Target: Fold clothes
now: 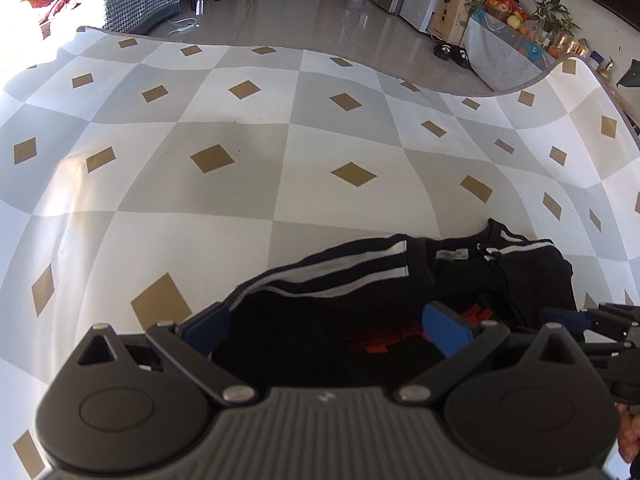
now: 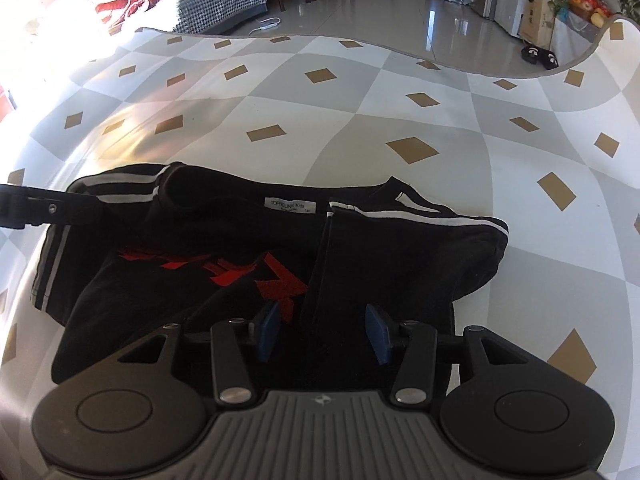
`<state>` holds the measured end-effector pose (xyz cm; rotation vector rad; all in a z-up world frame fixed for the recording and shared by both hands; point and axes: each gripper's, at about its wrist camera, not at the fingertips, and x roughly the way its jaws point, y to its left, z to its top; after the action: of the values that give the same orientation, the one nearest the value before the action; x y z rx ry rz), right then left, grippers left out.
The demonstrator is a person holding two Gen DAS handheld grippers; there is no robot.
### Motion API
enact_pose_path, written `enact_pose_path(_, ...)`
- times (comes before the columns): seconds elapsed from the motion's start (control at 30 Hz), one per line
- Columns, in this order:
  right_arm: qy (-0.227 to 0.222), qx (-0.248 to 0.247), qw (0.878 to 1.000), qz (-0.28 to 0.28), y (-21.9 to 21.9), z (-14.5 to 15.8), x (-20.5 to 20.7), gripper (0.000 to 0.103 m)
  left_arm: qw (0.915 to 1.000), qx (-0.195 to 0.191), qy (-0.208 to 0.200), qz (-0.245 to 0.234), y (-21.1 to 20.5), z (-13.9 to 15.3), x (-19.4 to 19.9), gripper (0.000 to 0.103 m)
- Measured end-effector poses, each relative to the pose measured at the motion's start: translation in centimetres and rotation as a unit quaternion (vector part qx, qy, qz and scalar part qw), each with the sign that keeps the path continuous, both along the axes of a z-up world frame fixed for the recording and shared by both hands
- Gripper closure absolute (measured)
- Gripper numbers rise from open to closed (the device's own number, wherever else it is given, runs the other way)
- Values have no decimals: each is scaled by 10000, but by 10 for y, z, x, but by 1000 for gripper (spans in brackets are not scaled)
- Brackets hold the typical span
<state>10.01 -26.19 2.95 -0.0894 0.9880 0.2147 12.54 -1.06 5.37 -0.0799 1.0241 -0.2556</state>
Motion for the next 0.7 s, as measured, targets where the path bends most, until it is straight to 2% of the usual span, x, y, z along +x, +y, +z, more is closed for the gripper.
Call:
enact_pose_path(0.17, -31, -260, 9996, -60, 2, -9, 1, 59, 9994, -5, 338, -83, -5, -22, 3, 0)
enact_pose_path(0.33, -121, -262, 9991, -317, -8, -4, 3, 87, 9992, 154, 372, 15, -4, -37, 10, 0)
enact_pose_path(0.4, -241, -254, 9979, -550, -17, 2, 4, 90, 9992, 229, 314, 96, -3, -39, 15, 0)
enact_pose_path(0.7, -698, -249, 9837, -1638, -65, 28, 5, 92, 9968, -220, 243, 735, 14, -36, 45, 0)
